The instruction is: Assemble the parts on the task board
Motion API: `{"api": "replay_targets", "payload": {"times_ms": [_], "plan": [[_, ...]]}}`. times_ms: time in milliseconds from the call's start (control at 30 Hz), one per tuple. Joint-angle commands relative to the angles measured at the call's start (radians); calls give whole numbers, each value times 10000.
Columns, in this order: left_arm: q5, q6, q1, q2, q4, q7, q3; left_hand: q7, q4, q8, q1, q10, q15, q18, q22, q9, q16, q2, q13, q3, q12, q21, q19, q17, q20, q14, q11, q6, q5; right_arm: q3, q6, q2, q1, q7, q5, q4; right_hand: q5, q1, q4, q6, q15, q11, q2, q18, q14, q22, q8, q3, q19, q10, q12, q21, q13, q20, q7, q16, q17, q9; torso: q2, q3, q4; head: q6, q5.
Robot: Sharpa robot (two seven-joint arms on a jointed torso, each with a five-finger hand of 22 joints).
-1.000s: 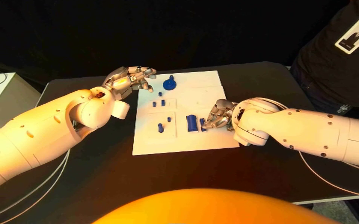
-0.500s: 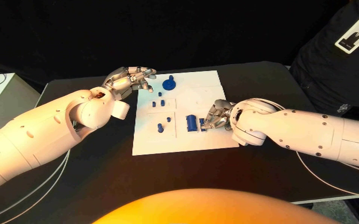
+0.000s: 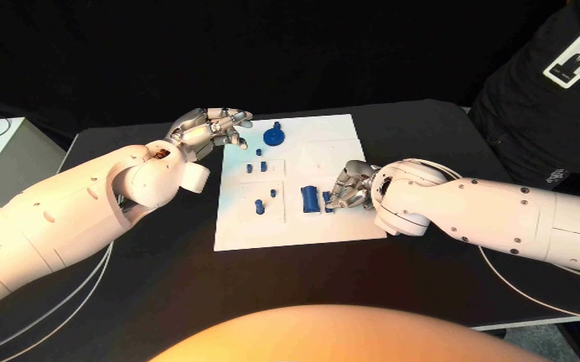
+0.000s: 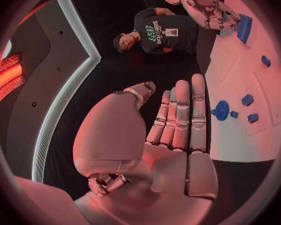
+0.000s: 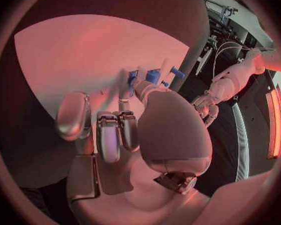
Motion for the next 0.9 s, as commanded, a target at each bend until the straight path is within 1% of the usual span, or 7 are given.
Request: {"api": "replay_targets", "payload": {"times_ms": [33, 200, 367, 400, 467, 667, 900], "plan": [[-11, 160, 0, 14, 14, 62, 3, -2, 75, 48, 14, -62, 21, 53, -10, -2, 40, 88, -10, 4, 41, -41, 42, 13, 7, -37, -3, -88, 20, -64, 141, -72, -79, -145, -286, -13, -24, -3, -35, 49, -71, -26, -64, -34, 1033, 1048, 65, -15, 149, 675, -1, 12, 2123, -79, 16, 24, 2597, -13, 0, 0, -1, 0, 4], [-12, 162, -1, 15, 11, 64, 1, 0, 108, 56, 37, -86, 24, 52, -26, -2, 41, 97, -14, -9, 50, -64, 55, 13, 9, -40, 1, -101, 21, -63, -429, -119, -85, 238, -83, 75, 67, -301, 198, -2, -40, 12, -114, -27, 1030, 1038, 42, -163, 142, 662, -29, -65, 2107, -63, 60, 18, 2586, -43, 1, -4, -3, 0, 5], [-13, 159, -2, 12, 11, 65, 0, 0, 108, 56, 37, -86, 24, 52, -26, -2, 41, 97, -14, -9, 50, -64, 55, 13, 9, -40, 1, -101, 21, -63, -1483, -181, -86, 1055, 275, 99, 967, -774, 694, -431, 106, 200, -258, 27, 993, 916, -194, -689, 54, 520, -295, -555, 1952, 39, 288, -69, 2432, -141, 0, -10, -3, 0, 10], [-13, 158, -2, 14, 10, 68, -1, 0, 108, 56, 37, -86, 24, 52, -26, -2, 41, 97, -14, -9, 50, -64, 55, 13, 9, -40, 1, -101, 21, -63, -1720, -196, -86, 1235, 334, 104, 1370, -1047, 842, -565, 173, 276, -242, 79, 955, 801, -266, -975, -24, 388, -545, -955, 1804, 92, 368, -153, 2286, -162, -1, -11, -4, 0, 19], [-12, 152, -2, 16, 5, 74, -1, 1, 116, 58, 39, -89, 25, 52, -29, -1, 41, 98, -15, -12, 52, -68, 57, 13, 9, -42, 2, -103, 21, -62, -2177, -241, -86, 1610, 478, 117, 1749, -1329, 858, -625, 205, 315, -253, 90, 949, 778, -295, -1318, -30, 356, -597, -1031, 1771, 134, 410, -169, 2263, -162, -7, -12, -1, 0, 18], [7, 112, -2, 35, -67, 120, -3, 2, 121, 59, 40, -91, 26, 51, -32, -1, 38, 98, -15, -14, 54, -72, 56, 12, 10, -46, 2, -104, 21, -39, -2580, -444, -80, 2141, 731, 184, 1703, -1789, 876, -517, 184, 274, 28, 133, 926, 698, -213, -2183, -39, 366, -585, -1294, 1764, 148, 352, -231, 2166, -114, -43, -12, -22, 0, 38], [118, -157, -2, 95, -297, 346, -6, -4, 116, 64, 61, -87, 26, 51, -37, 0, 32, 100, -14, -12, 62, -81, 53, 10, 10, -57, -1, -103, 25, 45, -2912, -742, 22, 3560, 2181, 5, 1637, -1723, 861, -563, 164, 258, 235, 216, 870, 516, -201, -2441, -130, 300, -721, -1920, 1675, 130, 339, -371, 1939, -98, -170, -50, -86, 0, 62]]}}
